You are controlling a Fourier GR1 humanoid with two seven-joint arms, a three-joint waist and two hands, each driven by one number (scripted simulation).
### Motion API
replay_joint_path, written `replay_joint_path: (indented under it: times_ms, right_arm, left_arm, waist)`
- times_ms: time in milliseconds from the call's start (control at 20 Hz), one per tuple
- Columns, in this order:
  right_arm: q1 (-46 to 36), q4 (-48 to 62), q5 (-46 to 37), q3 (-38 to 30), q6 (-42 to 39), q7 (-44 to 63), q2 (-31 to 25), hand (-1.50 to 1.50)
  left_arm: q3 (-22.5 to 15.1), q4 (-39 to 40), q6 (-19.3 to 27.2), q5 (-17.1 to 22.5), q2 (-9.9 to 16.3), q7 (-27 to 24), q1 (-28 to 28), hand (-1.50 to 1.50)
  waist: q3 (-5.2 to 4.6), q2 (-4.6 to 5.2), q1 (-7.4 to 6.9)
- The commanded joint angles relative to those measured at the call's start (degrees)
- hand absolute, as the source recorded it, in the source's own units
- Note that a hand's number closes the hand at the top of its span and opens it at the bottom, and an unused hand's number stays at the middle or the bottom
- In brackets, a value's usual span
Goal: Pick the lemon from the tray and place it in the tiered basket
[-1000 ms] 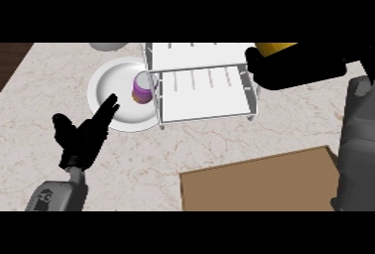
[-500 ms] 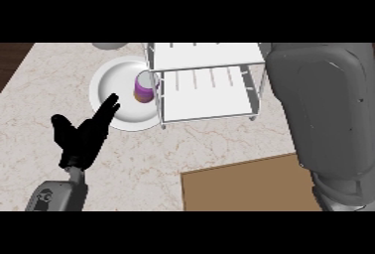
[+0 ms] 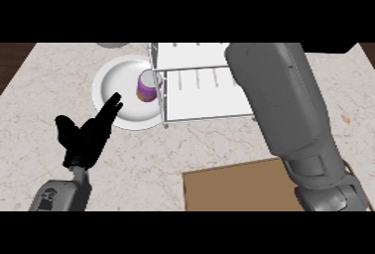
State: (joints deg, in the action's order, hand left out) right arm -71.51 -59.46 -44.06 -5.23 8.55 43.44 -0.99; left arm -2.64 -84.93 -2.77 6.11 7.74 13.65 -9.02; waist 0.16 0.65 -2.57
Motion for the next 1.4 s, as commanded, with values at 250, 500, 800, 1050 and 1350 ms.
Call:
replay_joint_path:
  times_ms: [250, 500, 800, 1050, 1350]
  right_arm:
    - [-4.0, 16.2, 15.4, -2.7, 10.6, -19.0, 1.0, -1.5]
    - [-8.9, 22.6, 19.4, 0.0, 19.0, -25.7, 1.0, -1.5]
    - [-11.5, 25.8, 17.0, -0.8, 31.5, -25.6, 1.0, -1.5]
    - [-8.1, 22.8, 17.8, -5.2, 34.4, -20.2, -1.1, -1.5]
    - [1.0, 9.2, 19.2, -2.9, 20.4, -14.3, -9.9, -1.5]
  left_arm:
    - [-3.2, 0.3, 0.3, -1.4, -3.4, 0.2, -3.0, 0.0]
    - [-2.1, -0.1, 0.3, -1.2, -2.9, 1.5, -4.5, 0.0]
    - [-2.5, 0.0, 1.0, -2.0, -4.0, 0.5, -2.7, 0.0]
    - [0.2, 1.4, -0.7, -0.3, -2.5, -1.6, 0.0, 0.0]
    - [1.2, -2.3, 0.8, -0.1, -2.4, 1.5, 1.7, 0.0]
  waist:
    - [-0.19, 0.57, -0.81]
    - [-0.23, 0.46, -1.39]
    - [-0.23, -0.01, 0.31]
    - [-0.19, -0.68, 2.74]
    - [-0.1, -1.78, 5.41]
